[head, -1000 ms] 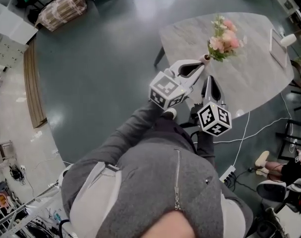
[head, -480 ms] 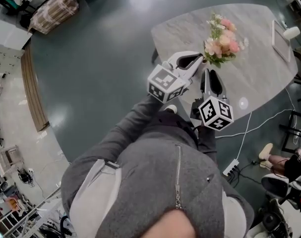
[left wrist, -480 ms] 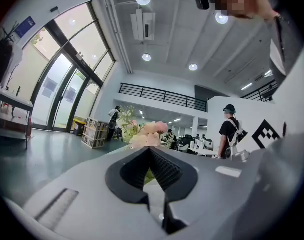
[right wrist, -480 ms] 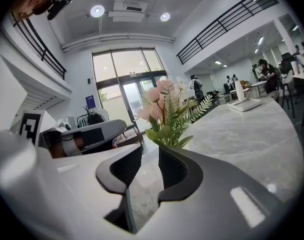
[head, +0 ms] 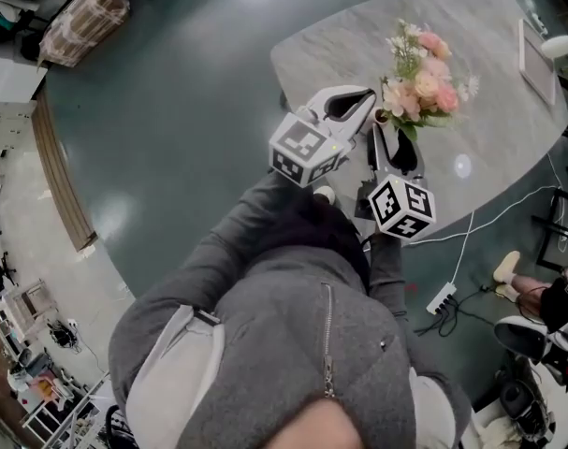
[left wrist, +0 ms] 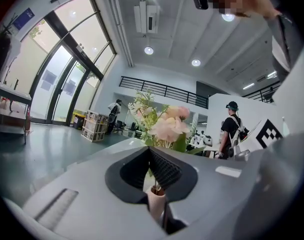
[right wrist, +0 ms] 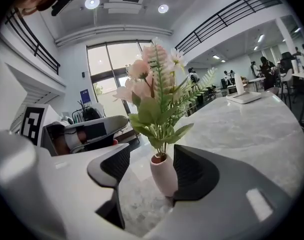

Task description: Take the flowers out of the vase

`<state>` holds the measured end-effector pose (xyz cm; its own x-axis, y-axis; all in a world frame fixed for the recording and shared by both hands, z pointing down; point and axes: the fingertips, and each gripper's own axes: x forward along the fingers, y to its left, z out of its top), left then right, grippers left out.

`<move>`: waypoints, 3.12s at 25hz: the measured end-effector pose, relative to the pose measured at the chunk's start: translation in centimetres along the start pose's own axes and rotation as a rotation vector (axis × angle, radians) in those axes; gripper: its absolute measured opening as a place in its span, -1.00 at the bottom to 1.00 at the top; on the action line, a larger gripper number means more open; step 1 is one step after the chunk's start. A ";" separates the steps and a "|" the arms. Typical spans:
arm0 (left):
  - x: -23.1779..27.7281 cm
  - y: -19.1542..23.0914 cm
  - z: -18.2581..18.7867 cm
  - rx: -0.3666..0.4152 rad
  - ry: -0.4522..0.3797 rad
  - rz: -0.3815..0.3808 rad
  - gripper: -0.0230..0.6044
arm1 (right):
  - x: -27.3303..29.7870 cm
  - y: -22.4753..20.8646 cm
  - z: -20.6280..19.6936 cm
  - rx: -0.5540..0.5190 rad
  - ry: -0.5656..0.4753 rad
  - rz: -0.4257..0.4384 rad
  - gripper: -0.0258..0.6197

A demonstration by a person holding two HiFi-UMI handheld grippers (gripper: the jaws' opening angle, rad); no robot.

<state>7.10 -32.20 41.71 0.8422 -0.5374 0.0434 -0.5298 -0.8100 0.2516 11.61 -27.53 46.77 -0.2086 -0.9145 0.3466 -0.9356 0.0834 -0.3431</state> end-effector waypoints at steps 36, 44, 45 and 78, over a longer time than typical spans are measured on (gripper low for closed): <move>4.9 2.7 -0.9 -0.038 0.135 -0.237 -0.90 | 3.7 -2.4 1.1 0.026 -0.007 -0.231 -0.66; 5.2 2.2 1.3 -0.037 0.119 -0.253 -0.90 | 2.9 -1.8 3.2 0.014 -0.032 -0.250 -0.69; 5.2 2.1 1.3 -0.036 0.116 -0.256 -0.90 | 2.8 -1.7 3.3 0.012 -0.040 -0.251 -0.69; 8.3 -1.9 10.2 0.051 -0.043 -0.430 -0.90 | -0.6 -0.2 13.3 -0.073 -0.269 -0.244 -0.73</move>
<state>14.10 -37.54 31.71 0.9829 -0.1573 -0.0958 -0.1372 -0.9722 0.1896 15.75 -32.29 34.99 0.0968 -0.9815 0.1652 -0.9684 -0.1312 -0.2123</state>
